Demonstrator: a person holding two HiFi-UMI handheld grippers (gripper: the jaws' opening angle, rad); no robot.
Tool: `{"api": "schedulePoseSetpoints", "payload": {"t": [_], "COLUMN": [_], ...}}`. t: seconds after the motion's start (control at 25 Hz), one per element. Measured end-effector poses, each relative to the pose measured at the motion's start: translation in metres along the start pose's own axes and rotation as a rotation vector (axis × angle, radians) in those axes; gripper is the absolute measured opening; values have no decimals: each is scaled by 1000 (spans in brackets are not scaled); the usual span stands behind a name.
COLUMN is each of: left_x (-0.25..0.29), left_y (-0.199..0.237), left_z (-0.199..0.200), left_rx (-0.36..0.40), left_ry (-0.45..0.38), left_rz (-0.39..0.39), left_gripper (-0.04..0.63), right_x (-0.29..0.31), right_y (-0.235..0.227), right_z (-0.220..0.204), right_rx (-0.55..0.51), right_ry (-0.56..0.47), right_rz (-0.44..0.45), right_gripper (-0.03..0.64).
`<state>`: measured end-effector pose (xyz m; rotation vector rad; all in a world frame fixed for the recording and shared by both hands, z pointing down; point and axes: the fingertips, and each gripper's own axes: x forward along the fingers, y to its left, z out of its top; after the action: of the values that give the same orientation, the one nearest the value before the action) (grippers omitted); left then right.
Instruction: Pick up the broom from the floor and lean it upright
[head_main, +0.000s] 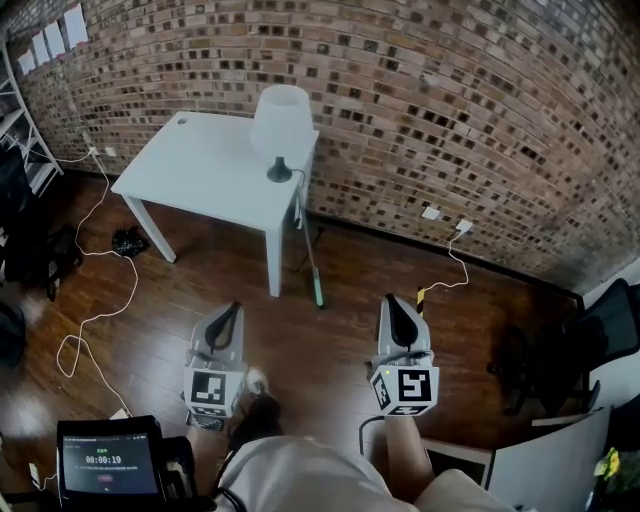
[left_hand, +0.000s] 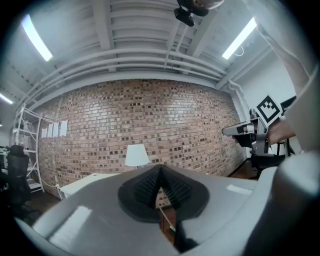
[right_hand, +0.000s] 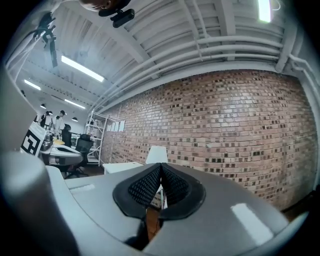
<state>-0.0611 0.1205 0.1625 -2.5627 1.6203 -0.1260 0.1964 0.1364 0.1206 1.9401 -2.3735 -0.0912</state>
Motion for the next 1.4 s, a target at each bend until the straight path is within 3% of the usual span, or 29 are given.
{"api": "schedulePoseSetpoints", "payload": {"t": [0.32,0.6,0.88,1.08,1.4], "left_x": [-91,-133,-152,-155,-161], "left_y": [-80,-94,-95,-90,-82], "left_z": [3,17,18,27,31], "left_rx": [-1,-18,-11,-12,-13], "left_ry": [53,54,46,30,25], "left_rz": [48,71,42,25,12], "left_gripper": [0,0,0,0,0], "right_x": [-118,-172,-192,-193,-190], "right_y": [-6,-4,13,15,35], "right_z": [6,-9,-15,-10,-10], "right_rx": [30,68,58,137,117], "right_ry": [-30,31,41,49,68], "right_rz": [95,97,85,51,60], "right_gripper": [18,35,14,14,12]}}
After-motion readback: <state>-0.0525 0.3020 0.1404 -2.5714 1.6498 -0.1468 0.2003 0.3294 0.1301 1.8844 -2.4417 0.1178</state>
